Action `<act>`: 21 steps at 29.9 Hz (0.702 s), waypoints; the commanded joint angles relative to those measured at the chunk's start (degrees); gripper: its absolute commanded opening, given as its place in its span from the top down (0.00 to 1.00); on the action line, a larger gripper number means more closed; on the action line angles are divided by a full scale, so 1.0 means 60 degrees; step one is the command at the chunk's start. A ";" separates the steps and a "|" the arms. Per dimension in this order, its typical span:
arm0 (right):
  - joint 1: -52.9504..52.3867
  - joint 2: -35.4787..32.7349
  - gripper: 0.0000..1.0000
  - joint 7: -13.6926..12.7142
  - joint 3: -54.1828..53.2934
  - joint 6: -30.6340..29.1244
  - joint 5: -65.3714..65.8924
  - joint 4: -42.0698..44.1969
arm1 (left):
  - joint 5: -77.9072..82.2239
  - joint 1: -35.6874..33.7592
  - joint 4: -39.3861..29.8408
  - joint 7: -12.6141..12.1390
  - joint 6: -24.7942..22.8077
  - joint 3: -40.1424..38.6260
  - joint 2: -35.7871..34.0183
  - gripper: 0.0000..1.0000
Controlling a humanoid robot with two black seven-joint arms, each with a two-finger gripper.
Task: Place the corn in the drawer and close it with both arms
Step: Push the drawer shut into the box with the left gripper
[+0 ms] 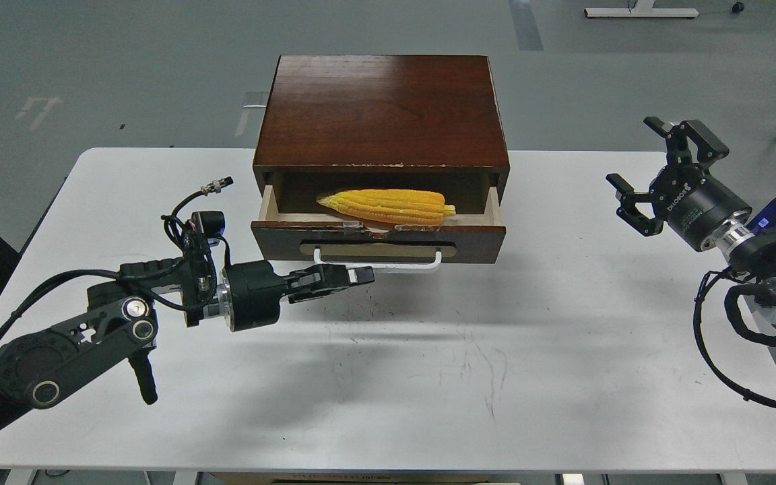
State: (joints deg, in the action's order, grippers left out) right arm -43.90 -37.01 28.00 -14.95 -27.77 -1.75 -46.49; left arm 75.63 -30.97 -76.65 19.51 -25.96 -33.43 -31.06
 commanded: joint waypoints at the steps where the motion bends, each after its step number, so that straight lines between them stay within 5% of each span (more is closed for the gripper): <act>1: 0.0022 0.0001 0.00 0.0000 0.0001 0.0000 0.0000 0.0000 | -0.0008 -0.0169 0.0264 0.0000 0.0167 -0.0082 0.0036 1.00; 21: 0.0125 0.0001 0.00 0.0000 0.0001 0.0000 0.0000 -0.0015 | -0.0023 -0.0258 0.0865 0.0000 0.1045 -0.0111 0.0373 1.00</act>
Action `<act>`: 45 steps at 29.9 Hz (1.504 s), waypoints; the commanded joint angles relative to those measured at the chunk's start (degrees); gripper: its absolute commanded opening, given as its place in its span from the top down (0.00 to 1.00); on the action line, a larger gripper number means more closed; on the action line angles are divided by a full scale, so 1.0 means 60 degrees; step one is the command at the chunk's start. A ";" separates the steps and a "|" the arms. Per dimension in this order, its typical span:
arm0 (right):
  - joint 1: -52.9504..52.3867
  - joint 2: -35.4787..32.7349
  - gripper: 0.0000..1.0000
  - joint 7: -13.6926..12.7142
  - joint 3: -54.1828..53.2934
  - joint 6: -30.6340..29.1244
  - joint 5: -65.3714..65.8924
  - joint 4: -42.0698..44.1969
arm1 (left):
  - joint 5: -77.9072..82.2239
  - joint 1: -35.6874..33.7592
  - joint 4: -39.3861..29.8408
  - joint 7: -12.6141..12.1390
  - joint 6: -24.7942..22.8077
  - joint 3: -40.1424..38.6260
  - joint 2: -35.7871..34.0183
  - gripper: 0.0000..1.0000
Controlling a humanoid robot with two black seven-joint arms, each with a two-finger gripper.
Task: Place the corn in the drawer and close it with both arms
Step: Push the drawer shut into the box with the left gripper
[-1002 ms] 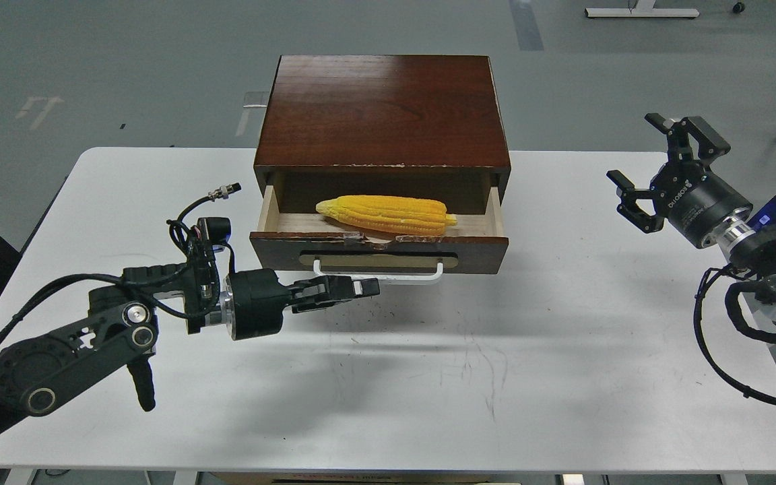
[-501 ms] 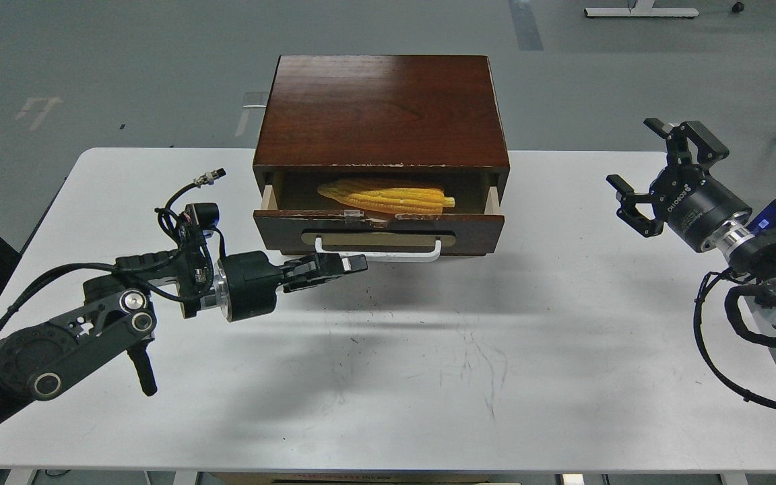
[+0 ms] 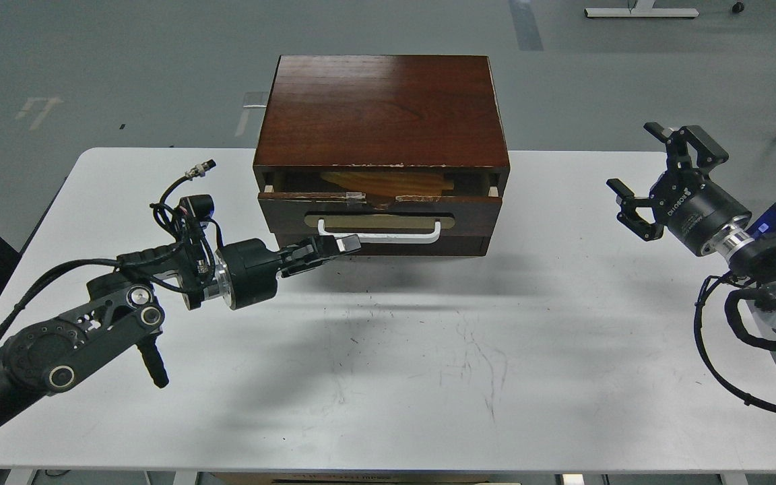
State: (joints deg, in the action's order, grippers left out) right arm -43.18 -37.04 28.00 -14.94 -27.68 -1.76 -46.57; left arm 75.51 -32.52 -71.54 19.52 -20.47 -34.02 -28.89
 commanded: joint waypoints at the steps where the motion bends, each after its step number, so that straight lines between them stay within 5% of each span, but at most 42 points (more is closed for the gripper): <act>1: 0.0004 0.0007 0.00 0.0000 -0.0001 -0.0001 0.0000 0.0013 | -0.0002 0.0014 0.0029 -0.0002 0.0202 -0.0013 0.0025 1.00; 45: 0.0180 -0.0008 0.00 0.0000 -0.0015 -0.0001 0.0000 -0.0017 | 0.0012 0.0000 0.1025 -0.0017 0.1404 0.0148 0.0348 1.00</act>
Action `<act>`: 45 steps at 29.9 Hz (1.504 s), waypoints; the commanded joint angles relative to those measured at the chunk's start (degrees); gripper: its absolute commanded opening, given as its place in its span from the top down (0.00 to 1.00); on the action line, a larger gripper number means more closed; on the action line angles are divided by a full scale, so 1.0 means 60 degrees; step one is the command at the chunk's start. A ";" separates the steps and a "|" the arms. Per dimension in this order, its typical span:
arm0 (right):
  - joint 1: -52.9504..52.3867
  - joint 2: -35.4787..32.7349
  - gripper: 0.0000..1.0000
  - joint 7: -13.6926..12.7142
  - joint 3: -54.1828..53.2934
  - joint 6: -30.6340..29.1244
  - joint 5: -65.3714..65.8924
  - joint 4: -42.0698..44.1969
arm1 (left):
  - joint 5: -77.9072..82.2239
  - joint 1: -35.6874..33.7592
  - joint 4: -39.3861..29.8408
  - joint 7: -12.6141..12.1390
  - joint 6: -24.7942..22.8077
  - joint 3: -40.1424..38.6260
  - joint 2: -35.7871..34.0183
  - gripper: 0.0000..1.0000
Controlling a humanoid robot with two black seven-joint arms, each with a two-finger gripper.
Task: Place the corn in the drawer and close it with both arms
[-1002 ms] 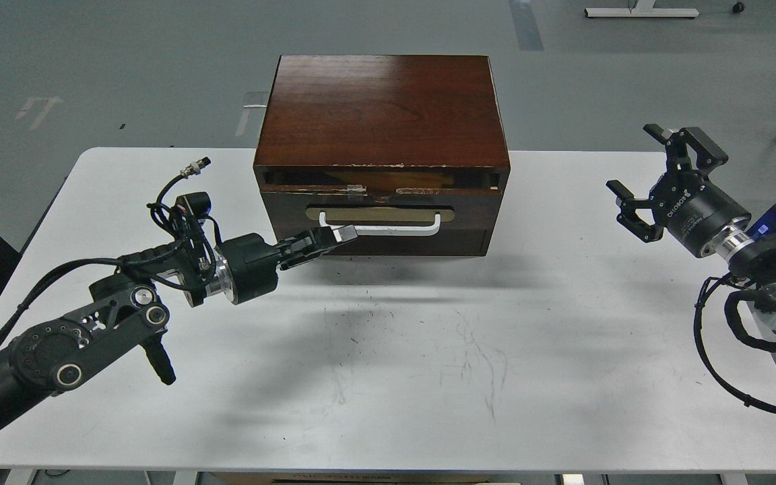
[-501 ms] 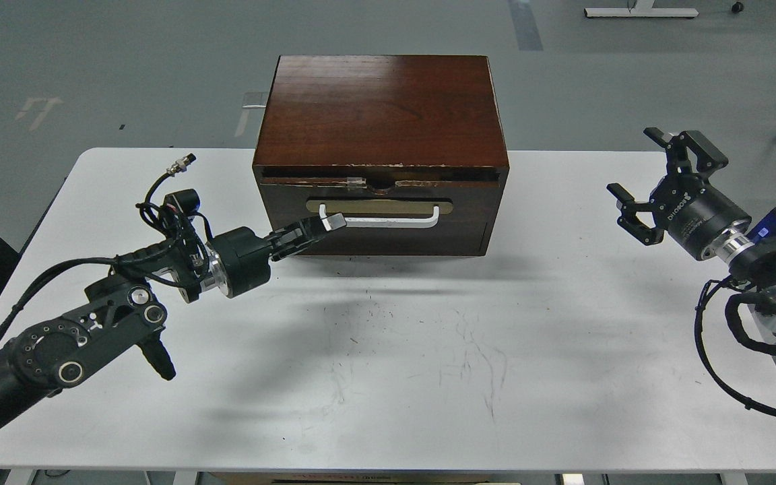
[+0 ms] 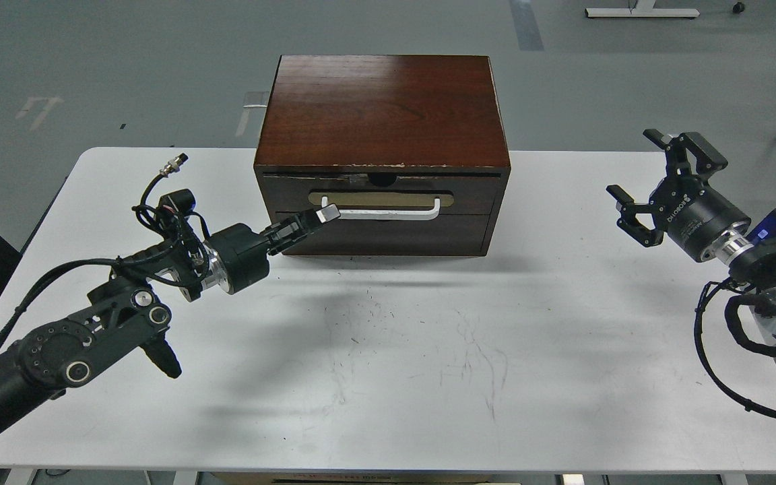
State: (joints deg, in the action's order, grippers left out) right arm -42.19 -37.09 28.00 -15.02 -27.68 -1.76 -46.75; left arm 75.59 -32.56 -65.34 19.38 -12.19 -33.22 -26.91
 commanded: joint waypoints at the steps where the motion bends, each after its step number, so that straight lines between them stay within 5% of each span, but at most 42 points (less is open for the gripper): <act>1: 0.0015 0.0000 0.00 0.0000 -0.0002 -0.0001 0.0000 0.0013 | -0.0001 -0.0009 -0.0008 0.0008 -0.0005 0.0014 0.0017 1.00; 12: 0.0015 -0.0190 0.00 0.0000 -0.0090 -0.0030 0.0000 -0.0016 | -0.0922 0.0255 -0.1369 0.0621 -0.1791 -0.0059 -0.1124 1.00; 14: 0.0015 -0.0234 0.00 0.0000 -0.0090 -0.0030 0.0000 -0.0016 | -0.1449 0.0255 -0.1692 0.0842 -0.1968 -0.0118 -0.1403 0.80; 18: 0.0015 -0.0234 0.00 0.0000 -0.0148 -0.0030 0.0000 -0.0016 | -0.3567 0.0255 -0.1927 0.1033 -0.2041 -0.0468 -0.1799 0.15; 20: 0.0015 -0.0234 0.00 0.0000 -0.0178 -0.0030 0.0000 -0.0016 | -0.4754 0.0255 -0.1913 0.1018 -0.2143 -0.0775 -0.1902 0.02; 26: 0.0059 -0.0220 0.00 0.0000 -0.0178 -0.0001 -0.0029 -0.0002 | -0.7103 0.0270 -0.1403 0.0975 -0.2071 -0.1480 -0.2122 0.02; 45: 0.0601 0.0234 0.00 0.0000 -0.0910 0.0204 -0.0205 0.0042 | -0.8629 0.2247 0.0006 0.0872 -0.2636 -0.2213 -0.2137 0.02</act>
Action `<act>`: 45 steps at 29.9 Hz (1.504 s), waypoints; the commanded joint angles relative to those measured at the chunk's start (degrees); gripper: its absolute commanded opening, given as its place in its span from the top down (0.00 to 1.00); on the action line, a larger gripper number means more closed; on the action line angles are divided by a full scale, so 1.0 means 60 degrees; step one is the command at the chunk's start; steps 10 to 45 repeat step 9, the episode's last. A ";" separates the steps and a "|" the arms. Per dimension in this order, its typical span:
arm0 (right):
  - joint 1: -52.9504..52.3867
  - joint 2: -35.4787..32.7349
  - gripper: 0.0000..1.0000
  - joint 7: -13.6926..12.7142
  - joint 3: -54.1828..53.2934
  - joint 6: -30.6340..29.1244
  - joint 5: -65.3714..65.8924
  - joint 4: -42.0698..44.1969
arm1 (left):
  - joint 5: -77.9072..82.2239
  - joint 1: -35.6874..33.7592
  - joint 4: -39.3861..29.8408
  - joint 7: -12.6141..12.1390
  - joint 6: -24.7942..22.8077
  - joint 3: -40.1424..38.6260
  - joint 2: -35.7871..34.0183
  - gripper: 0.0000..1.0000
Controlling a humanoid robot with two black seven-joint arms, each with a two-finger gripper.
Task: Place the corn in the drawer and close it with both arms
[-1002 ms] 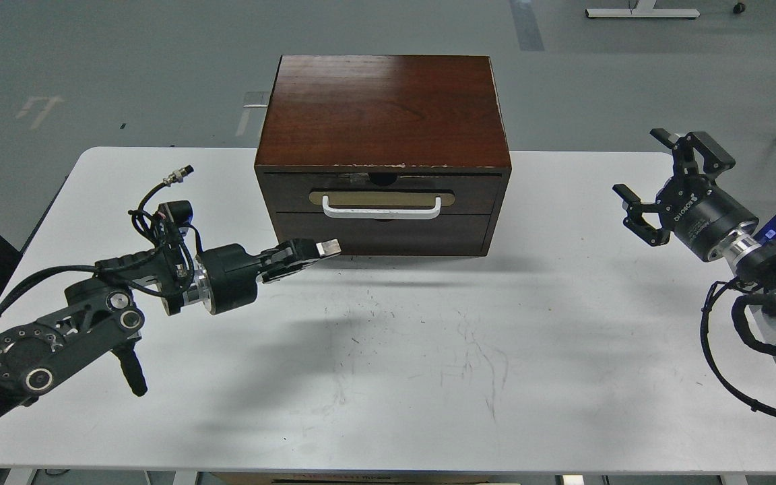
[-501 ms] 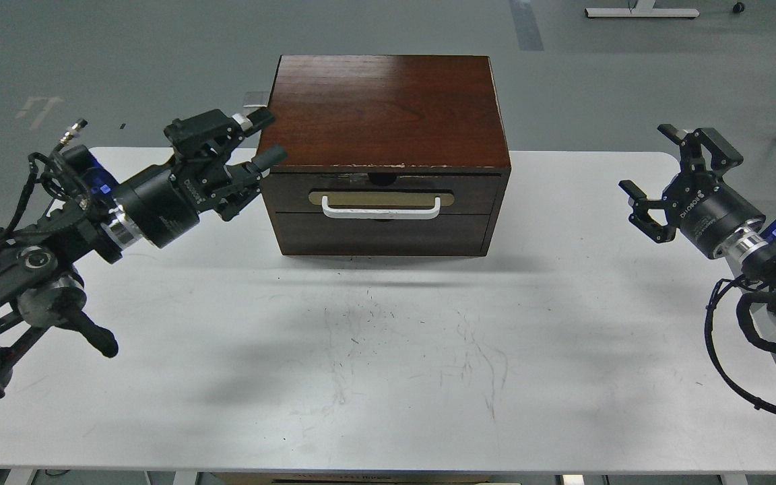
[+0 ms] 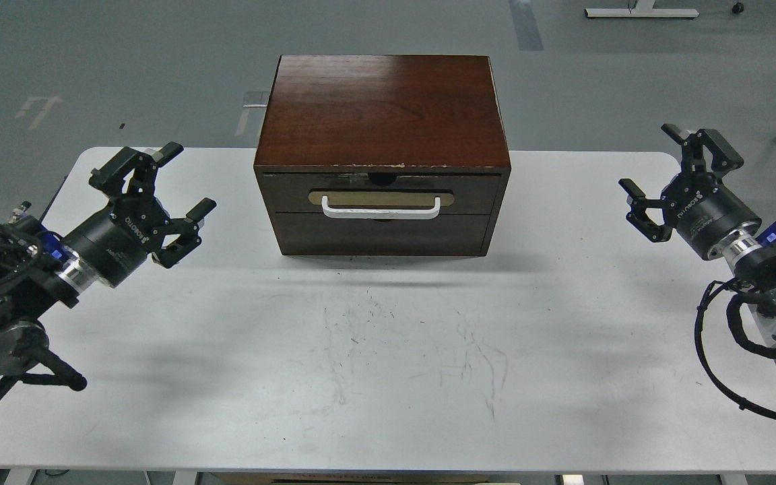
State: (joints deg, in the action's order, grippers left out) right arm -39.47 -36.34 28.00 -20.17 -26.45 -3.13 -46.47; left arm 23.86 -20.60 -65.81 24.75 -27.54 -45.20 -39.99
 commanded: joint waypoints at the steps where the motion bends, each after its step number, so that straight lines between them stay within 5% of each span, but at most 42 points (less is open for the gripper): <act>1: 0.0206 0.0152 0.00 0.0000 -0.0022 -0.0015 0.0024 -0.0004 | -0.0007 0.0370 0.0085 -0.0023 -0.0077 -0.0260 0.0044 0.02; 45: 0.0309 0.0314 0.00 0.0000 -0.0051 -0.0147 0.0024 -0.0077 | 0.0007 0.0577 0.0085 0.0006 -0.0077 -0.0567 0.0014 0.02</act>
